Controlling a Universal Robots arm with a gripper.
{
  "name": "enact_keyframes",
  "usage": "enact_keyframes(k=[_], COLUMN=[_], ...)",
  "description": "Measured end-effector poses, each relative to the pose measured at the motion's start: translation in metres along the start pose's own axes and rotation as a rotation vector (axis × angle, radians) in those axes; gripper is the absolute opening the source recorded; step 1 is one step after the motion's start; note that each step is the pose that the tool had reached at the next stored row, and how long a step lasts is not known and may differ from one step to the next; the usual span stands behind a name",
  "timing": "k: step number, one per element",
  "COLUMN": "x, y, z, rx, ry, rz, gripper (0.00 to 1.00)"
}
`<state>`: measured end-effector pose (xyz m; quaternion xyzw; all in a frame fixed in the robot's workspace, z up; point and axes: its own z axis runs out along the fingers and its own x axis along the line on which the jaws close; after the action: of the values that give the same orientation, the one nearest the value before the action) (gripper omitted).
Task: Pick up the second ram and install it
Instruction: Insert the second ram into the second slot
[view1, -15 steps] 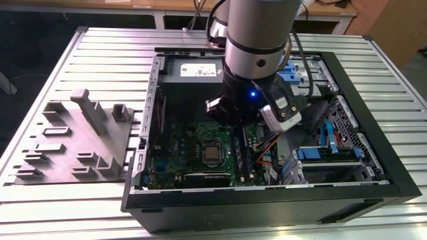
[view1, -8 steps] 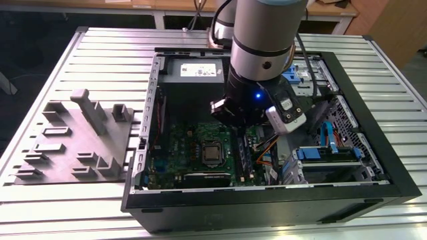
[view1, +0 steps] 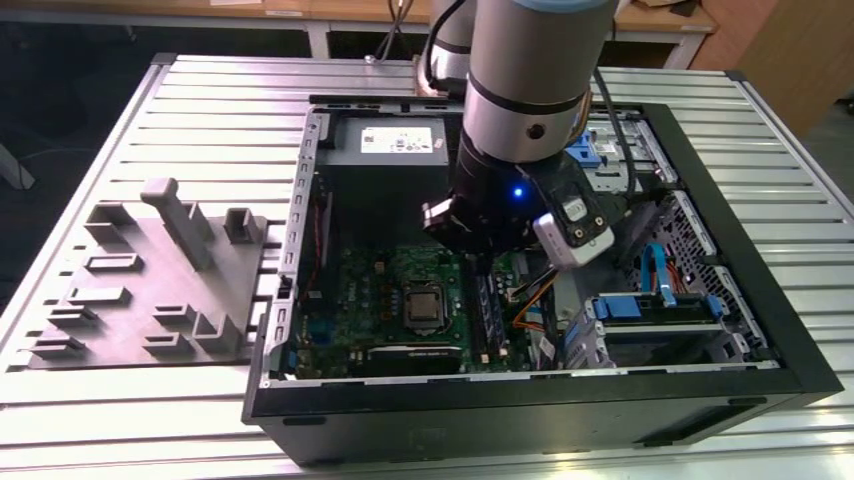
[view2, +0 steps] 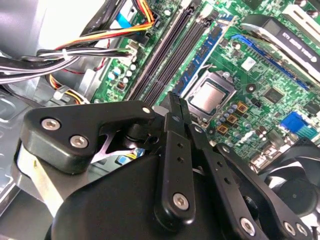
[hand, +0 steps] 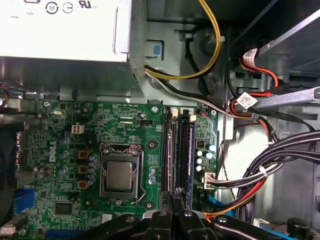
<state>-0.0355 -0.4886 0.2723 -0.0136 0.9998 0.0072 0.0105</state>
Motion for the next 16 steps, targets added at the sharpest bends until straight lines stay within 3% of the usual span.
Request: enact_keyframes(k=[6,16], x=[0.0,-0.0013], y=[0.0,-0.0003], z=[0.0016,0.0158], rx=[-0.0002,0.0], ry=[0.0,0.0], rz=[0.0,0.0], gripper=[0.11,0.11])
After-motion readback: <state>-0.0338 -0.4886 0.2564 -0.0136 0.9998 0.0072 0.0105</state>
